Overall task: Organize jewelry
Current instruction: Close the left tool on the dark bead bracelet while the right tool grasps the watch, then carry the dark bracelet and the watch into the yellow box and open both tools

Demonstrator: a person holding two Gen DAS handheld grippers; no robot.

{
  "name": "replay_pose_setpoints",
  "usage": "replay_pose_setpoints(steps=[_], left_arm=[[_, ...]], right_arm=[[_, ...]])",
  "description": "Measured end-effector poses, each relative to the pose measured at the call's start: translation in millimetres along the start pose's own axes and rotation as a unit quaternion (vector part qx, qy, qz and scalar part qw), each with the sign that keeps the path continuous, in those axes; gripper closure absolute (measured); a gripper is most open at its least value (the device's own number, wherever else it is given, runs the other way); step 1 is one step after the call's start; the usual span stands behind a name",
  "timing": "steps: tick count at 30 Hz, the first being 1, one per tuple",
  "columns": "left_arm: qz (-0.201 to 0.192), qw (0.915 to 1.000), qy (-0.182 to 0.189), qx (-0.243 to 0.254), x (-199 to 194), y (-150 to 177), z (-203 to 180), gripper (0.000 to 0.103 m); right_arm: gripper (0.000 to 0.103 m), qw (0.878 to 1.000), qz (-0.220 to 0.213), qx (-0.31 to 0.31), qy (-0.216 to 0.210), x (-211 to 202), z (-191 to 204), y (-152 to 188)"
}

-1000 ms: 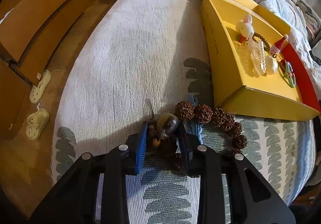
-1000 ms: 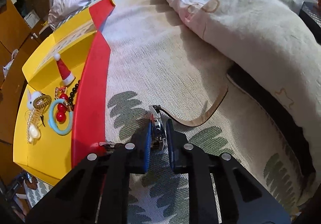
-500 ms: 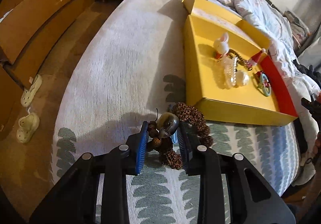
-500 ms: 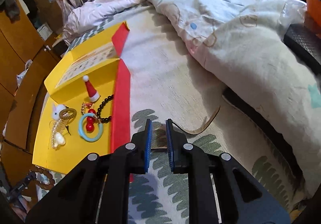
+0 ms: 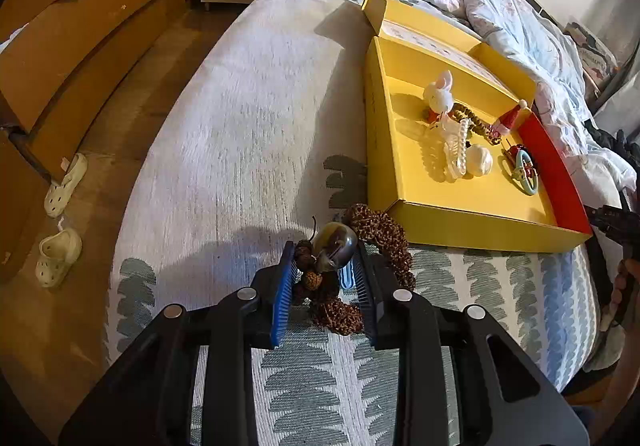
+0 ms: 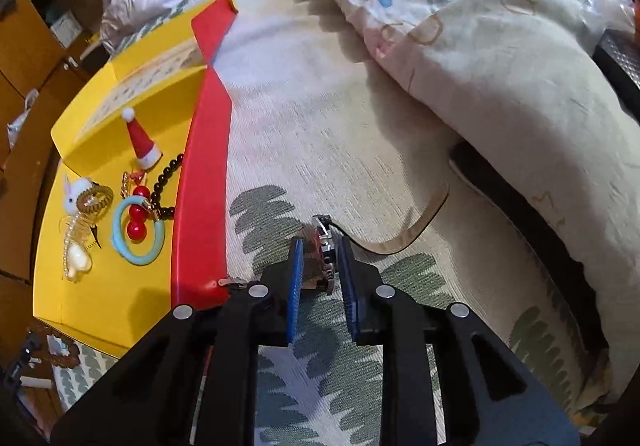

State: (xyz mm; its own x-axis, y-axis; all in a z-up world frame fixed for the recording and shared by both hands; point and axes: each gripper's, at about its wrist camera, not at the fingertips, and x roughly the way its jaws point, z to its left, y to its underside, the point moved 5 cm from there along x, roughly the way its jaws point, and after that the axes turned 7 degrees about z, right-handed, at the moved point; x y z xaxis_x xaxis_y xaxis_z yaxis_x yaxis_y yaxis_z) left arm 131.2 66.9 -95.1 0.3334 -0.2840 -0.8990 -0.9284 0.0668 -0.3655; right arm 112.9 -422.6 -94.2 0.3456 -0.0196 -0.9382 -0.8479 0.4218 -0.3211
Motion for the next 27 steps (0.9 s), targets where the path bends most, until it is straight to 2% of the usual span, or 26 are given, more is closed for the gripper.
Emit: replay_pose_setpoints(steps=[1,4,14,18,24,27], left_arm=[[-0.001,1.0000,0.000,0.001,-1,0,0,0.074],[-0.001,1.0000,-0.004,0.003,0,1,-2,0.074],[0.002,1.0000,-0.005,0.002,2,2,-2,0.074],[0.003,1.0000,-0.005,0.001,3,2,-2,0.074],[0.002,1.0000,-0.005,0.002,3,2,-2,0.074],[0.001,1.0000,-0.003,0.005,2,2,-3,0.074]], right_arm=[[0.063,1.000,0.000,-0.001,0.008,-1,0,1],[0.055,1.000,0.006,-0.003,0.018,0,0,2],[0.056,0.999,0.051,0.007,0.009,26,2,-4],[0.064,0.998,0.061,0.010,0.005,39,2,-7],[0.085,0.999,0.051,0.014,0.013,40,-4,-9],[0.087,0.999,0.050,0.014,0.013,39,-7,-9]])
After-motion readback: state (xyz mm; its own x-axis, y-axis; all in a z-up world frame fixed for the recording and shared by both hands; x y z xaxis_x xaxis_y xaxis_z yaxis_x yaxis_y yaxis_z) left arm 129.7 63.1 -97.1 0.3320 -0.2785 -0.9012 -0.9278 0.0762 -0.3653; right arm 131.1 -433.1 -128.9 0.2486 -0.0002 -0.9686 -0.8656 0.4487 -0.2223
